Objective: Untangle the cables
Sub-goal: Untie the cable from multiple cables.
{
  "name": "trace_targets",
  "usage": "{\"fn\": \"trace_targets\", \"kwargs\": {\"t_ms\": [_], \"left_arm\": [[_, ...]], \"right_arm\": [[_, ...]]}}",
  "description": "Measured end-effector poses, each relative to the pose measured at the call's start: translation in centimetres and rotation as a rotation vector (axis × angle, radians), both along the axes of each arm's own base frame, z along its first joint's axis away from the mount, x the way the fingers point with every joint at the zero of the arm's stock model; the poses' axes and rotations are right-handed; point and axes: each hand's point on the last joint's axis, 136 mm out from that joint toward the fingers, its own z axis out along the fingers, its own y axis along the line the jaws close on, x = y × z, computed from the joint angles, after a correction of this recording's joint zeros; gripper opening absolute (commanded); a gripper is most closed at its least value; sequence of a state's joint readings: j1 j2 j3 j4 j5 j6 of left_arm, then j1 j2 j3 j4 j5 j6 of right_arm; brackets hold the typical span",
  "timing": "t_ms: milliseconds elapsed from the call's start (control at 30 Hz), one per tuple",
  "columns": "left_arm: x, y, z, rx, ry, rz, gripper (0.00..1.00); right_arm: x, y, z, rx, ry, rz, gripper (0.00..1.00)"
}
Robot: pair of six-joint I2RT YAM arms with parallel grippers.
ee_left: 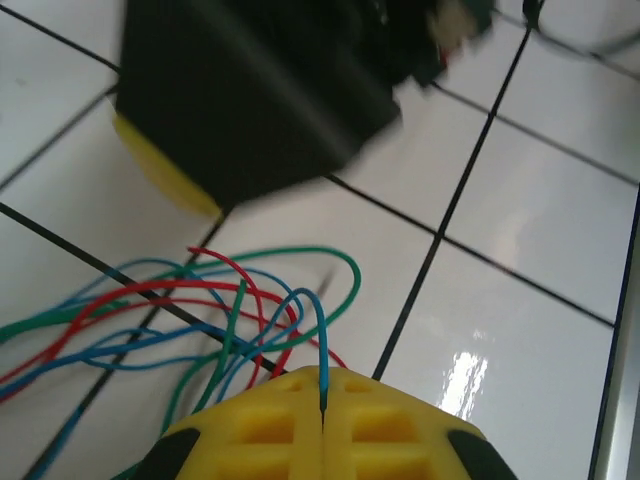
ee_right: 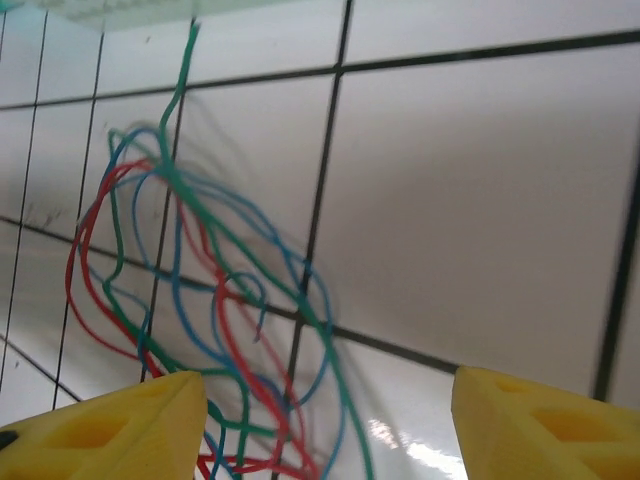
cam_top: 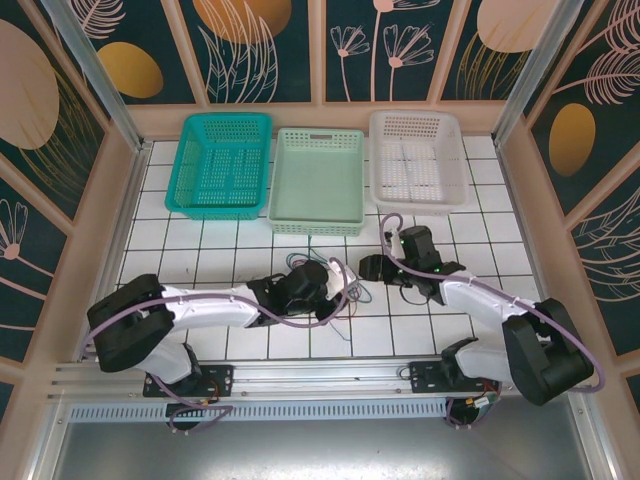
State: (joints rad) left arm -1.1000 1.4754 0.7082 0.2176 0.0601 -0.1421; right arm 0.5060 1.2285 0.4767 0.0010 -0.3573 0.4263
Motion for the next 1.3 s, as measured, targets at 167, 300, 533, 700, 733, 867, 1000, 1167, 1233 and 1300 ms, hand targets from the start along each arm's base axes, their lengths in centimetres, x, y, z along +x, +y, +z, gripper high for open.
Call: {"fn": "trace_targets", "kwargs": {"t_ms": [167, 300, 533, 700, 733, 867, 1000, 1167, 1233, 1300], "left_arm": [[1.1, 0.5, 3.1, -0.059, -0.044, 0.059, 0.0], [3.1, 1.8, 5.6, -0.119, -0.066, 0.149, 0.0], [6.1, 2.4, 10.1, -0.214, -0.104, 0.26, 0.0], [6.8, 1.9, 13.5, -0.291, -0.12, 0.277, 0.0], [6.9, 1.9, 14.2, -0.306, -0.123, 0.28, 0.0], [7.1, 1.7, 16.2, -0.351, -0.13, 0.285, 0.0], [7.1, 1.5, 16.9, -0.376, -0.12, 0.285, 0.0], [7.1, 1.3, 17.5, -0.423, -0.091, 0.3, 0.0], [7.1, 1.3, 17.8, -0.444, -0.077, 0.309, 0.0], [7.2, 1.3, 18.0, -0.458, -0.065, 0.316, 0.0]], "right_arm": [[0.5, -0.1, -0.9, -0.05, -0.003, -0.021, 0.68], [1.4, -1.4, -1.6, -0.094, 0.005, -0.096, 0.68], [2.1, -1.6, -0.5, -0.079, -0.038, -0.121, 0.67], [2.3, -1.5, 1.1, -0.053, -0.09, -0.123, 0.68], [2.3, -1.6, 1.5, -0.047, -0.106, -0.123, 0.68], [2.3, -1.7, 2.9, -0.025, -0.154, -0.124, 0.69], [2.1, -1.7, 3.9, -0.005, -0.197, -0.116, 0.71], [0.9, -1.2, 4.2, 0.024, -0.253, -0.078, 0.73], [0.2, -0.6, 4.2, 0.023, -0.284, -0.045, 0.74], [-0.6, -0.1, 4.4, 0.027, -0.324, -0.013, 0.74]]}}
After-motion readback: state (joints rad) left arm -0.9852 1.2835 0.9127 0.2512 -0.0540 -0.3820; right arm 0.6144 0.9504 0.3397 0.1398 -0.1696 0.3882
